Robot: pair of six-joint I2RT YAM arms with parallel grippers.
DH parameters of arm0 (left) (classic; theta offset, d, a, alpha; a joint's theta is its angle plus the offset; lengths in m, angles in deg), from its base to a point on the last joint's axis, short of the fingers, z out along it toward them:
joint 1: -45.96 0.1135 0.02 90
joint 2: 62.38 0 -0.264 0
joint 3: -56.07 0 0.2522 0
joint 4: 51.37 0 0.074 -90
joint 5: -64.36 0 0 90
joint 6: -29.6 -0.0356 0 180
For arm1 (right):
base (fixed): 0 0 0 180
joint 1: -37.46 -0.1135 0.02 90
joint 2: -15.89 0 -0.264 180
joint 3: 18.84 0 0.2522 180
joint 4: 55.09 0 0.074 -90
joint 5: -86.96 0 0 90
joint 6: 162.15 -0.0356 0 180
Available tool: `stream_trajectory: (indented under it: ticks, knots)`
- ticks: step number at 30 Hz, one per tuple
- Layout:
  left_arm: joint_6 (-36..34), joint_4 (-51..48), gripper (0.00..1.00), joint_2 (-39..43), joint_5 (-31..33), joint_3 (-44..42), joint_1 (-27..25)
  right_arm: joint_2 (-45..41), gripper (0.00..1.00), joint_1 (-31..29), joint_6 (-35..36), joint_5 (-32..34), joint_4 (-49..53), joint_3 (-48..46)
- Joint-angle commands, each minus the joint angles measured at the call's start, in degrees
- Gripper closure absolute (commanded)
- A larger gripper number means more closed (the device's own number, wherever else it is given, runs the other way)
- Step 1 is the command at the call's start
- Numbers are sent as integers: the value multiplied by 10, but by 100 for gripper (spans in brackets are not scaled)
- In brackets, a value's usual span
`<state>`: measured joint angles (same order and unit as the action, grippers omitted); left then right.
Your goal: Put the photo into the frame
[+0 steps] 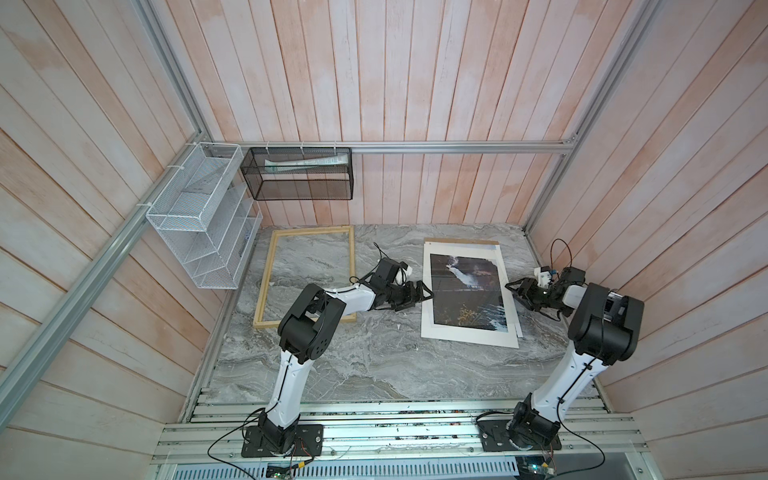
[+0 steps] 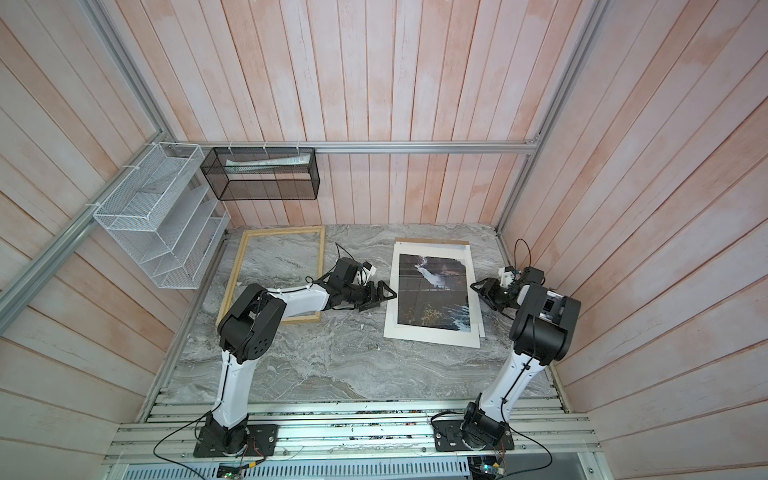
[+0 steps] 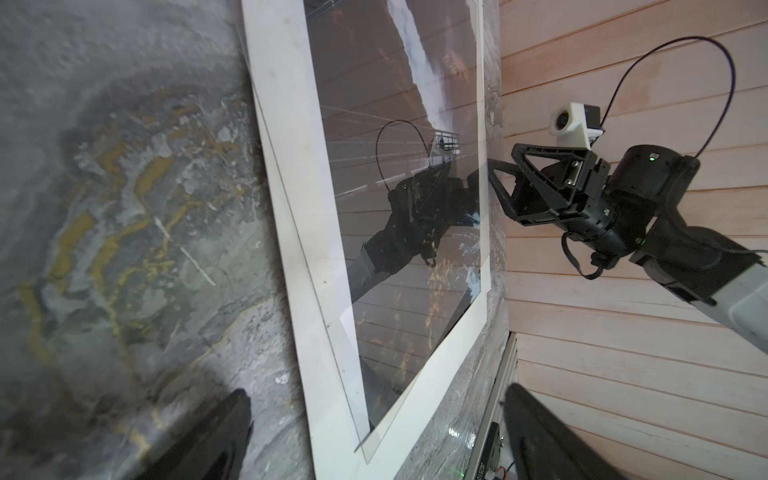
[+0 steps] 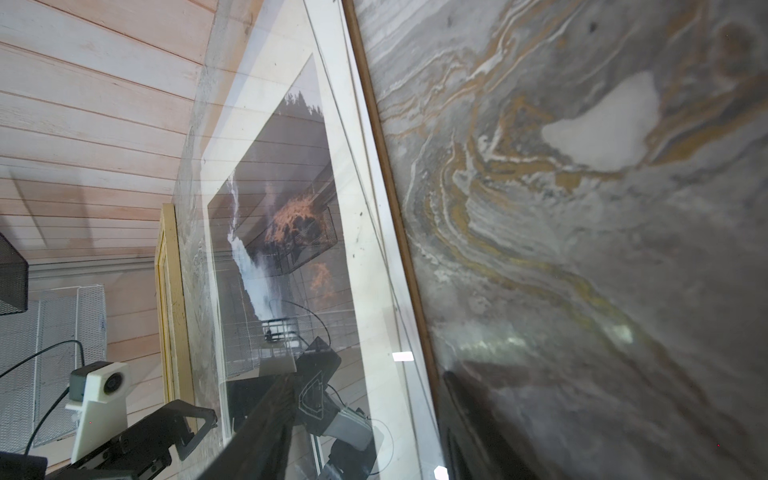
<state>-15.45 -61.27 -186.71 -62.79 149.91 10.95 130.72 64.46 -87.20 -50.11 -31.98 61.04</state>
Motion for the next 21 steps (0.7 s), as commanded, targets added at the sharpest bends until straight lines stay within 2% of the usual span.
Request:
stream_trajectory:
  ticks: [1, 11, 21]
  knots:
    - [12, 24, 5, -13, -11, 2, -2, -15, 43, -3, -3, -3, 10, -13]
    - [23, 59, 5, -12, -24, -4, -9, -14, 44, -2, -2, 11, 11, -18]
    - [1, 18, 5, -31, -1, 25, -16, -13, 46, -1, -3, 10, 9, -22]
